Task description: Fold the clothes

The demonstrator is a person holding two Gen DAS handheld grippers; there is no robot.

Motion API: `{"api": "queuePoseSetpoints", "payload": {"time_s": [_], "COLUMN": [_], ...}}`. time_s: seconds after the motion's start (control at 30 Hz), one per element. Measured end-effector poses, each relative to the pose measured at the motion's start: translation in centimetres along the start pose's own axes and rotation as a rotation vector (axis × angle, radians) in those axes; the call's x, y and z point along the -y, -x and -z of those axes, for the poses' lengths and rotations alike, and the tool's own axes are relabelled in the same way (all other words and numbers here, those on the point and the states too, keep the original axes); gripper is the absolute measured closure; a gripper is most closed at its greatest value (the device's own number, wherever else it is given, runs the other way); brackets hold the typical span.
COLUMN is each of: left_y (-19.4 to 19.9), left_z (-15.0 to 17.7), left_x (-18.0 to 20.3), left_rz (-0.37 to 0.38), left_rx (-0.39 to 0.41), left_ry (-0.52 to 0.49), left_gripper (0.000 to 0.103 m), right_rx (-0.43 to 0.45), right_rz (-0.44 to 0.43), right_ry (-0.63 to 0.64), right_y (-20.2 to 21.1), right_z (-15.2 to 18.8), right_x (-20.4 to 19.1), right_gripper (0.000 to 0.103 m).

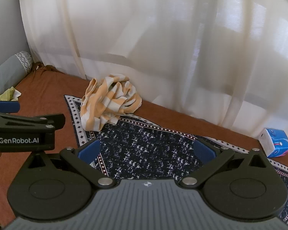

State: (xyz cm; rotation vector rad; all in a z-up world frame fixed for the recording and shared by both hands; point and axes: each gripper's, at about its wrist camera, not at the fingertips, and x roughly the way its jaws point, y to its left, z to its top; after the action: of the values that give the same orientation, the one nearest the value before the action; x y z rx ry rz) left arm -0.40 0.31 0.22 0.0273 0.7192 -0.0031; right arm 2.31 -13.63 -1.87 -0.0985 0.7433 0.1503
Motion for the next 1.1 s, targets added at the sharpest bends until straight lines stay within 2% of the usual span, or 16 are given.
{"api": "queuePoseSetpoints", "payload": {"time_s": [0.73, 0.93, 1.1], "left_y": [-0.7, -2.5, -5.6], "left_z": [-0.1, -0.3, -0.5], "left_x": [-0.3, -0.8, -2.1], "left_rz": [0.01, 0.01, 0.004], "left_rx": [-0.017, -0.046, -0.082], "left_ry": [0.001, 0.007, 0.006], "left_gripper": [0.0, 0.0, 0.0], "right_rx": [-0.016, -0.036, -0.075], "right_rz": [-0.003, -0.006, -0.011], "right_ry": [-0.003, -0.001, 0.008], "right_y": [-0.6, -1.8, -4.3], "right_z": [0.0, -0.3, -0.9], "right_x": [0.1, 0.1, -0.2], "right_gripper": [0.0, 0.0, 0.0]}}
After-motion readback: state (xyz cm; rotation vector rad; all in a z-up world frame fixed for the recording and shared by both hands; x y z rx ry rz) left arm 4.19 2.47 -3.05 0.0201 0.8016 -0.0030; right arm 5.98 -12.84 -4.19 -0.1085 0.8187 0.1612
